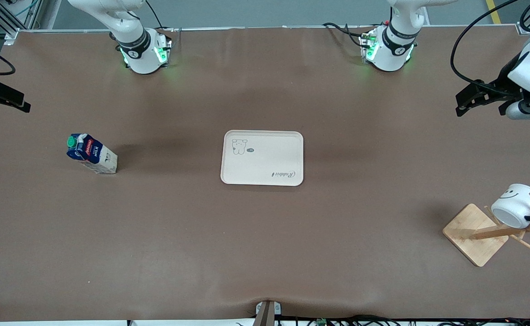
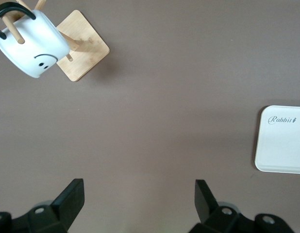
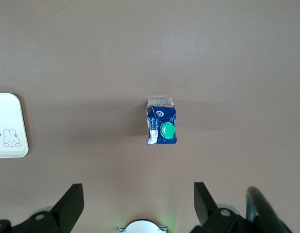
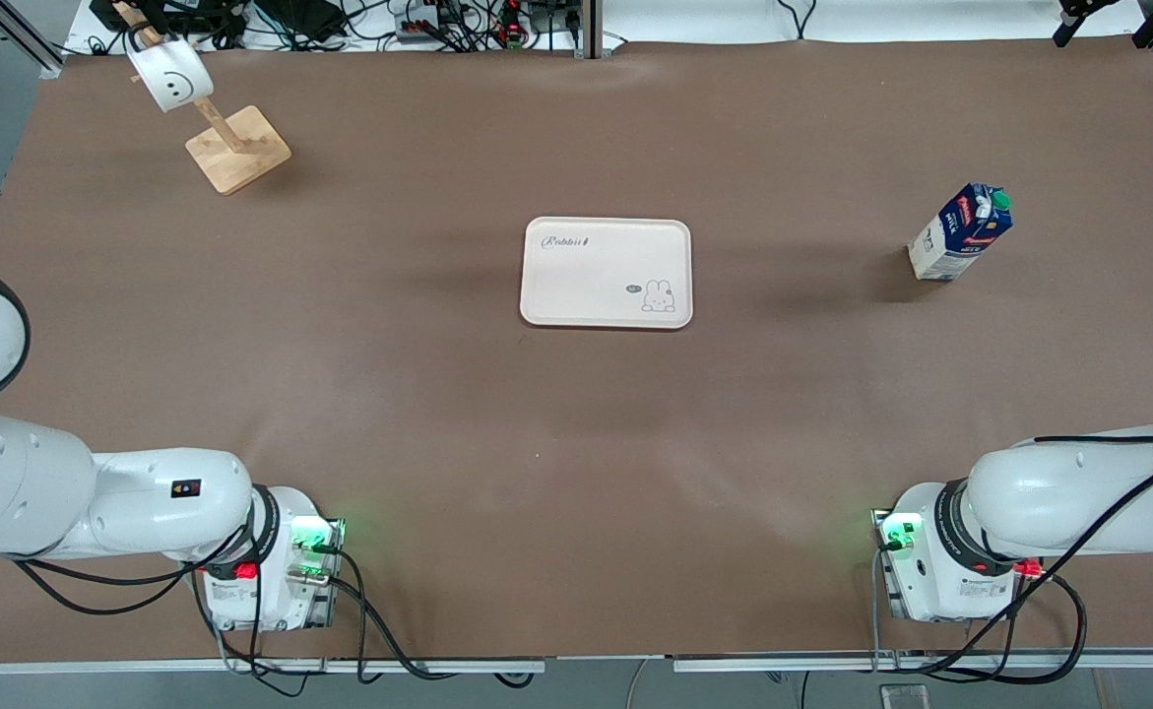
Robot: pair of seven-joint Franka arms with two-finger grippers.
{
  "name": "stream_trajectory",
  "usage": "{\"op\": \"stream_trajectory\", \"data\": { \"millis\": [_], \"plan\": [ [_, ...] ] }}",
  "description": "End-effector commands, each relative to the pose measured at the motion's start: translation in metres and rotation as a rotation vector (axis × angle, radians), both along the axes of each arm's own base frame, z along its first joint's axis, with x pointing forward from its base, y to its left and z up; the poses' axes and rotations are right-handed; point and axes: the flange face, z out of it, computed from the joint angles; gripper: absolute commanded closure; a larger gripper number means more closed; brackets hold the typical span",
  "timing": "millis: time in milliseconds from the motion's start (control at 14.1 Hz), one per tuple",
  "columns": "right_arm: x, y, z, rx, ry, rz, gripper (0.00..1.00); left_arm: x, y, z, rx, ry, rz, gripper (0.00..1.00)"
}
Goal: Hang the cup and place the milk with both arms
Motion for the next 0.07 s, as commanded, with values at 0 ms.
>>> {"op": "stream_trajectory", "data": {
  "millis": [0],
  "plan": [
    [-0.0098, 0.0017, 0.0043, -0.020, -0.002, -0.012, 0.00, 0.0027, 0.0003, 0.0029, -0.016, 0.003, -0.005, 0.00]
  ]
}}
